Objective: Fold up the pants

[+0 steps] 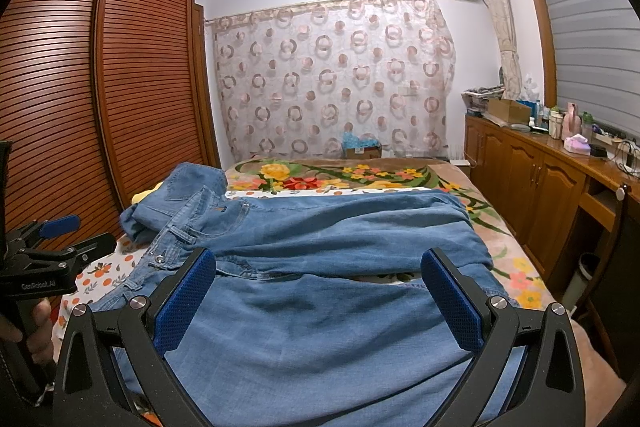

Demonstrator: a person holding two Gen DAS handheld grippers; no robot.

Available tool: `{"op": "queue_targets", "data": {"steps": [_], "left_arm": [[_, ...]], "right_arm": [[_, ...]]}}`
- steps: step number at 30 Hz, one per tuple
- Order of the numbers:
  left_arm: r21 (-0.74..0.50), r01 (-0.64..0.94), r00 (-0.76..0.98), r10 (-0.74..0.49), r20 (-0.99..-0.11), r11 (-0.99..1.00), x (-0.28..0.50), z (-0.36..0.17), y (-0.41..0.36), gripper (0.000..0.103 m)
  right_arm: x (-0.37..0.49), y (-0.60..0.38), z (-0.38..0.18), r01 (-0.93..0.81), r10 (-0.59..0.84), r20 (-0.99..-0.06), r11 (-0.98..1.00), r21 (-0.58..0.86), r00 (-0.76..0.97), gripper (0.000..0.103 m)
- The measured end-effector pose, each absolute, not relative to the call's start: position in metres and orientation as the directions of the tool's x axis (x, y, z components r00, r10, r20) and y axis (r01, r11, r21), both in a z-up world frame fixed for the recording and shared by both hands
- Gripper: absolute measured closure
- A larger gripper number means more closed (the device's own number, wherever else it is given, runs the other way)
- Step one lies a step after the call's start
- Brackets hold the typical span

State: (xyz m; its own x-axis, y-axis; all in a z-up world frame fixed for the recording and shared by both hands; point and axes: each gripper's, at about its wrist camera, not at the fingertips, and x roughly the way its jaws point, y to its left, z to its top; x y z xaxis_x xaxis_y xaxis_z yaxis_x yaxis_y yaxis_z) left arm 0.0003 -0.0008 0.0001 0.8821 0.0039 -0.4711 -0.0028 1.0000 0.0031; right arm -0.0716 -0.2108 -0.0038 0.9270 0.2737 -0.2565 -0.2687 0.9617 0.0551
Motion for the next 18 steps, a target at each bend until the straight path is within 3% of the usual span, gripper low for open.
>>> {"op": "queue_targets", "data": {"steps": [18], "left_arm": [[0.003,-0.002,0.882,0.004,-0.47,1.0,0.0003,0.0,-0.0006,0.0]], "right_arm": [[-0.0728,-0.2093,-0.003,-0.27,0.274,-0.255,0.962,0.053,0.927,0.001]]}}
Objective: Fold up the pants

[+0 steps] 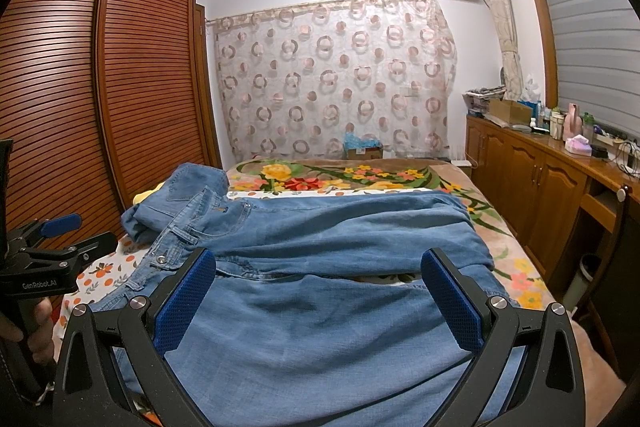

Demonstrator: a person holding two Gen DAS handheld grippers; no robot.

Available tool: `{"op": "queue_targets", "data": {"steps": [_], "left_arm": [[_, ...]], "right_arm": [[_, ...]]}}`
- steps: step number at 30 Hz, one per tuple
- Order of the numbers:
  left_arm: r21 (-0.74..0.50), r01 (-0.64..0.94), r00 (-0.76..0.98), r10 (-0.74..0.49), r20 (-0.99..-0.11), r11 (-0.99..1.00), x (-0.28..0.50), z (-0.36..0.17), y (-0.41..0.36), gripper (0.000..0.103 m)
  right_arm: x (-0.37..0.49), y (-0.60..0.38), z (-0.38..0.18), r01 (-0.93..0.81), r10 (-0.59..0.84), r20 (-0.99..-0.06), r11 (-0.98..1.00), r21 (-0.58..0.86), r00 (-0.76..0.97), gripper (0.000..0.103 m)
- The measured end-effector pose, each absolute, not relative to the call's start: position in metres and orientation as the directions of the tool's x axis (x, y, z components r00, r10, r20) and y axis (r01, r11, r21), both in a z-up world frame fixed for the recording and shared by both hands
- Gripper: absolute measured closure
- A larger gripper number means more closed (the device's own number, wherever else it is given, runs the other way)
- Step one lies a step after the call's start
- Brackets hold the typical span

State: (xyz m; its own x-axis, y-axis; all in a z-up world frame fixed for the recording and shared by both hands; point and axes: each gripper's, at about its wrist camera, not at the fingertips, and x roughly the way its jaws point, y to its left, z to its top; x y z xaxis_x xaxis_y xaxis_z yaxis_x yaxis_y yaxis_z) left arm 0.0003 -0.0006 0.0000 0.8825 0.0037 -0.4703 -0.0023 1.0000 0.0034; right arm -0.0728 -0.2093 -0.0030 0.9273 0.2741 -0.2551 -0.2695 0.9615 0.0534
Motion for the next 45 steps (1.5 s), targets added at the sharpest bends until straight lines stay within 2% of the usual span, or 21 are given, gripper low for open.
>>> {"op": "queue_targets", "data": {"steps": [16,39,45], "left_arm": [[-0.003,0.005,0.872,-0.006,-0.49,1.0,0.006,-0.004,0.002,0.0],[-0.044,-0.01,0.788,-0.019,-0.615,0.999,0.015,-0.066,0.076,0.0],[-0.061,-0.007,0.745,-0.036,-0.666,0.998,0.01,-0.088,0.094,0.01]], "right_arm": [[-0.072,-0.202,-0.006,-0.272,0.276,-0.264,0.961,0.052,0.924,0.001],[-0.039,-0.213,-0.01,-0.179,0.171,-0.393,0.984,0.017,0.903,0.001],[-0.045,-0.205,-0.01,-0.15,0.143,-0.404,0.989,0.015,0.904,0.001]]}}
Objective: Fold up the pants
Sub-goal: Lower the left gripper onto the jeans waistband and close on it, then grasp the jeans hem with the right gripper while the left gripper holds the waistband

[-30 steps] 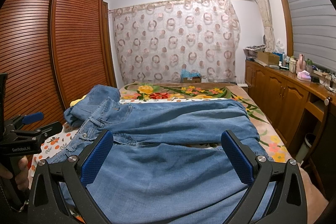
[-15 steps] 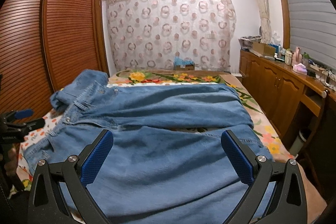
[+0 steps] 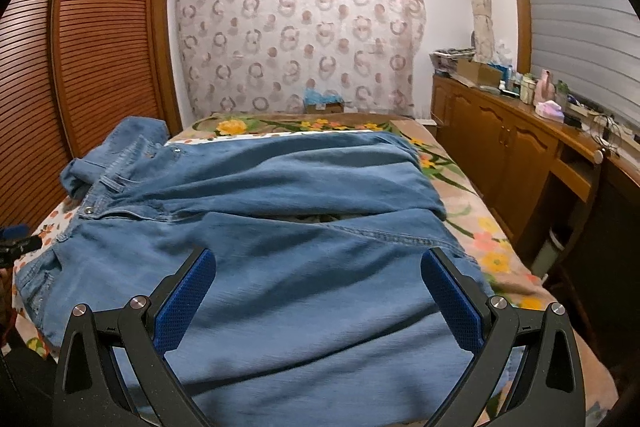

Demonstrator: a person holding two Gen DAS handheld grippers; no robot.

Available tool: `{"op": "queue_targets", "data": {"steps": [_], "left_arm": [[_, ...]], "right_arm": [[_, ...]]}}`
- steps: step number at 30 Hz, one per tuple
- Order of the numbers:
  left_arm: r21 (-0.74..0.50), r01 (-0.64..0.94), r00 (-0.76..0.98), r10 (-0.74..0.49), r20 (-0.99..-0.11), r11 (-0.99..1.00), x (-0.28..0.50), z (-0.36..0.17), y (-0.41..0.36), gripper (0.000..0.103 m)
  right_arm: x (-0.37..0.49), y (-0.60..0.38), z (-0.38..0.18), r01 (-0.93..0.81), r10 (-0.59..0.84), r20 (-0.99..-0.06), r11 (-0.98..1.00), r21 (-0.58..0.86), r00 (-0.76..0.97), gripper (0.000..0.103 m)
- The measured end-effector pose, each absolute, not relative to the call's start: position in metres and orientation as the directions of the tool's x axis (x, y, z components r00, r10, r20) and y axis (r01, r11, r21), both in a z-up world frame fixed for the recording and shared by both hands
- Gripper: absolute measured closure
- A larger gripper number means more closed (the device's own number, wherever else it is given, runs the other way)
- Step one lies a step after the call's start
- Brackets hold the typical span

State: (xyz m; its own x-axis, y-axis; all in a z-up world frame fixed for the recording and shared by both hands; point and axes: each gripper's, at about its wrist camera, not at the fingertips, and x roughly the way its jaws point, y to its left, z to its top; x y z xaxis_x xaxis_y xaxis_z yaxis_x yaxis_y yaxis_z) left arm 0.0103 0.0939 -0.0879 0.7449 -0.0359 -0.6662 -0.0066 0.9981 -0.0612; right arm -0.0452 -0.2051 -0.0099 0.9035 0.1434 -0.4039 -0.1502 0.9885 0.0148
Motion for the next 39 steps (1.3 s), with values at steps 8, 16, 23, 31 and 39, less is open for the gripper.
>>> {"op": "queue_targets", "data": {"steps": [8,16,23,31,39], "left_arm": [[-0.086,0.033,0.682,-0.085,-0.726,0.996,-0.007,-0.106,0.106,0.031],[-0.114,0.071,0.636,-0.133,-0.76,0.991,-0.021,-0.108,0.107,0.047],[-0.106,0.104,0.612,-0.147,-0.777,0.989,-0.023,-0.107,0.1,0.062],[-0.074,0.129,0.67,-0.141,-0.729,0.989,-0.024,-0.079,0.095,0.09],[-0.045,0.159,0.763,-0.152,-0.628,0.986,0.0,-0.032,0.084,0.094]], "right_arm": [[-0.046,-0.197,-0.008,-0.144,0.142,-0.412,0.989,0.027,0.9,0.001],[-0.048,-0.2,-0.004,-0.157,0.156,-0.412,0.987,0.031,0.898,0.001],[-0.039,-0.217,-0.004,-0.159,0.159,-0.399,0.987,0.033,0.903,0.001],[-0.041,-0.218,0.003,-0.152,0.148,-0.387,0.988,0.019,0.91,0.001],[-0.042,-0.219,0.001,-0.154,0.152,-0.393,0.988,0.027,0.907,0.001]]}}
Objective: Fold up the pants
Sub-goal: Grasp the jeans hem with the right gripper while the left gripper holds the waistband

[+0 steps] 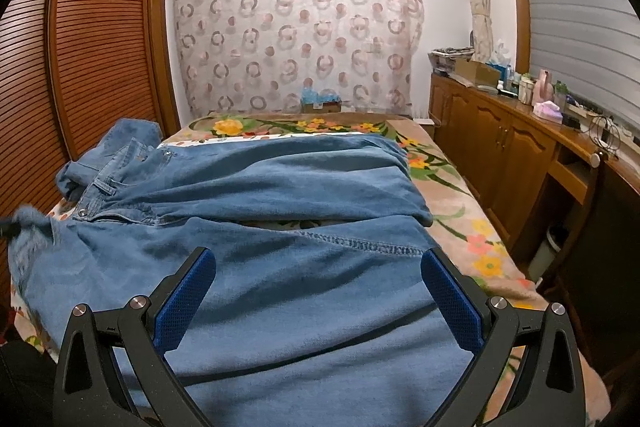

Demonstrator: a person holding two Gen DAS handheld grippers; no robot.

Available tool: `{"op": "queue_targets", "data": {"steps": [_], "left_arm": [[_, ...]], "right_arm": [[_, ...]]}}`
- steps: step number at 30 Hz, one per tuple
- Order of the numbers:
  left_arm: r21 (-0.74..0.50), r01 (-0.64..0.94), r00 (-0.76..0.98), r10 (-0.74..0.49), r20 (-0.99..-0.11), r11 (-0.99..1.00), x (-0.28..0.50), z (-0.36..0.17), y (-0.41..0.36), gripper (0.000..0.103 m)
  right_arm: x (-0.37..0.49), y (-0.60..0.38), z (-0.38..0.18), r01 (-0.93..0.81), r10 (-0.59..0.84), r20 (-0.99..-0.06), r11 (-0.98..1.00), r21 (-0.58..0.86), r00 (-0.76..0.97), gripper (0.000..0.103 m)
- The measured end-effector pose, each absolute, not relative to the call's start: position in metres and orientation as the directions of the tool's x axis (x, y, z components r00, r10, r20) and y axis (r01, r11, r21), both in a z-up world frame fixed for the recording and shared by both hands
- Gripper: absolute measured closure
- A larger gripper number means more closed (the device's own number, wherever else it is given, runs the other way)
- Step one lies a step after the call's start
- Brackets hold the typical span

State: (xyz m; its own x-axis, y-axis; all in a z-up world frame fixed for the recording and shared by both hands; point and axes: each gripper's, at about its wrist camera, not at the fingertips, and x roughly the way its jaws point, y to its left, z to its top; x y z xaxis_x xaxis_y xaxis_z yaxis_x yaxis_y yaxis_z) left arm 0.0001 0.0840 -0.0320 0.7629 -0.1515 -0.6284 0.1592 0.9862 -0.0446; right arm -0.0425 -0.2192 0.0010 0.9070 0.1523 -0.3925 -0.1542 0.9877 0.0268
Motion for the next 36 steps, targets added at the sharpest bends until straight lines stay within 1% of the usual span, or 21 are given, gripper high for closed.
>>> {"op": "queue_targets", "data": {"steps": [6,12,16,18,22,28,34,36], "left_arm": [[-0.032,0.179,0.794,-0.163,-0.586,0.983,0.037,-0.011,0.073,0.095],[-0.009,0.157,0.818,-0.135,-0.559,0.988,0.077,0.003,0.068,0.095],[-0.011,0.136,0.812,-0.118,-0.571,0.991,0.105,-0.003,0.071,0.095],[-0.007,0.13,0.805,-0.11,-0.583,0.992,0.114,-0.01,0.07,0.095],[-0.016,0.113,0.791,-0.1,-0.604,0.993,0.123,-0.024,0.073,0.095],[0.0,0.106,0.782,-0.084,-0.618,0.994,0.122,-0.036,0.07,0.095],[-0.003,0.103,0.78,-0.083,-0.621,0.995,0.122,-0.038,0.07,0.095],[-0.004,0.103,0.779,-0.083,-0.622,0.995,0.123,-0.04,0.071,0.095]], "right_arm": [[-0.039,-0.227,0.004,-0.157,0.162,-0.405,0.987,0.045,0.9,0.001],[-0.041,-0.232,0.004,-0.166,0.178,-0.412,0.984,0.065,0.894,0.001],[-0.039,-0.23,0.001,-0.185,0.192,-0.437,0.981,0.059,0.879,0.003],[-0.037,-0.232,-0.002,-0.194,0.196,-0.46,0.98,0.053,0.866,0.005],[-0.037,-0.242,-0.011,-0.188,0.183,-0.501,0.981,0.041,0.846,0.005],[-0.04,-0.265,-0.024,-0.143,0.148,-0.559,0.988,0.053,0.816,0.012],[-0.047,-0.275,-0.031,-0.115,0.132,-0.596,0.991,0.067,0.792,0.018],[-0.049,-0.275,-0.03,-0.109,0.129,-0.605,0.992,0.07,0.786,0.023]]}}
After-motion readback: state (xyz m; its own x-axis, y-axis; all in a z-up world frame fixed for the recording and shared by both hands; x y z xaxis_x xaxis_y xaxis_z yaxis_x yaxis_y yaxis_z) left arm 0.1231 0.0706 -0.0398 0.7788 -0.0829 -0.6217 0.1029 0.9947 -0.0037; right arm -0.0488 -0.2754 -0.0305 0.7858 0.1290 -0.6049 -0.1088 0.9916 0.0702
